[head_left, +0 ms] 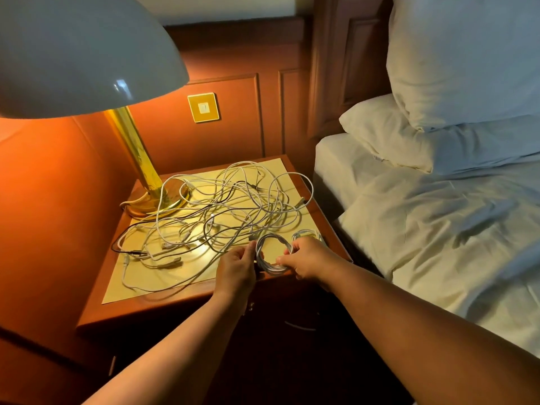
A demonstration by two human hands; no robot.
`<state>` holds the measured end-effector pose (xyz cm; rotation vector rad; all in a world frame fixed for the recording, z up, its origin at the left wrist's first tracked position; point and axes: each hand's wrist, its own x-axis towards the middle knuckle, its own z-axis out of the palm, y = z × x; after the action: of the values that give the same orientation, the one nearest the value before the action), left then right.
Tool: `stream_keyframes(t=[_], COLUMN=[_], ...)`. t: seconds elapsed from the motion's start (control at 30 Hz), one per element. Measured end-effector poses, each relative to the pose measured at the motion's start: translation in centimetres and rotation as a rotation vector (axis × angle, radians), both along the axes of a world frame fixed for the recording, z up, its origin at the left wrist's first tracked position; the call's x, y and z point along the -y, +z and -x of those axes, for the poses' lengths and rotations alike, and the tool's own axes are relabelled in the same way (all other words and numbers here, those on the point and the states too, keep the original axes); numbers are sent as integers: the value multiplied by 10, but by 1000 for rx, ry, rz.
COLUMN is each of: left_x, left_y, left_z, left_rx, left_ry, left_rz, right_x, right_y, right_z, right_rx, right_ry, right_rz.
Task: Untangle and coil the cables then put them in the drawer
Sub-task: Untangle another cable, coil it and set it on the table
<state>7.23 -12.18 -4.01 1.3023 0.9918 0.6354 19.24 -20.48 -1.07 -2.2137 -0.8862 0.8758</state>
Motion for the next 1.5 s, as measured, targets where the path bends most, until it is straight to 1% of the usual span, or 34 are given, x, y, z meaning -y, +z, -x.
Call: stream_keyframes(t=[0.07, 0.1, 0.13, 0.2, 0.27, 0.37, 0.43, 0.6, 0.67, 0.7, 0.77, 0.8, 0.83, 0.9, 0.97, 1.03, 1.1, 1.17, 1.23, 1.33, 1.4, 1.5], left_x=[-10, -17, -24, -38, -51, -64, -70, -80, -81, -83, -89, -93, -99, -108, -114, -117, -118, -116, -118, -126, -125, -107], left_y=[-4, -6, -7, -9, -9, -11, -12, -14, -14, -14, -12, -10, -8, -2, 5, 13, 23, 38, 52, 69, 79, 96], left_z=[-3, -3, -3, 3, 12, 20, 24, 30, 33, 36, 39, 39, 39, 36, 33, 30, 27, 24, 21, 23, 24, 23], left_rx=[-69, -127, -205, -381, -550, -860, -917, -894, -807, -742, -623, -589, -593, -699, -725, -662, -532, -364, -239, -162, -111, -63], left_ry=[-71, -101, -120, -147, -244, -436, -476, -461, -385, -310, -122, -41, 10, -2, -28, -30, -27, 18, 98, 175, 223, 183], left_rz=[-49, -136, -287, -648, -902, -1113, -1184, -1226, -1263, -1263, -1138, -1031, -923, -783, -713, -645, -599, -601, -622, -650, -713, -863], right_x=[-4, -5, -7, -10, -12, -17, -20, -27, -27, -27, -27, -27, -28, -29, -30, -30, -31, -32, -33, -33, -32, -32], right_y=[-3, -4, -5, -6, -6, -3, 1, 6, 6, 6, 7, 7, 8, 9, 11, 15, 19, 23, 27, 31, 34, 42], right_z=[-6, -8, -10, -12, -11, -8, -6, 0, 1, 2, 6, 7, 9, 13, 17, 20, 22, 25, 27, 29, 30, 34], right_rx=[26, 43, 63, 112, 163, 198, 201, 271, 313, 346, 390, 393, 382, 350, 315, 266, 232, 206, 181, 150, 111, -51], right_ry=[-26, -38, -47, -50, -43, -29, -19, 1, 19, 36, 67, 80, 90, 104, 110, 109, 115, 121, 129, 133, 129, 95], right_rz=[12, 12, 9, 0, 6, 29, 52, 52, 35, 28, 20, 15, 7, -21, -56, -93, -131, -166, -188, -219, -260, -356])
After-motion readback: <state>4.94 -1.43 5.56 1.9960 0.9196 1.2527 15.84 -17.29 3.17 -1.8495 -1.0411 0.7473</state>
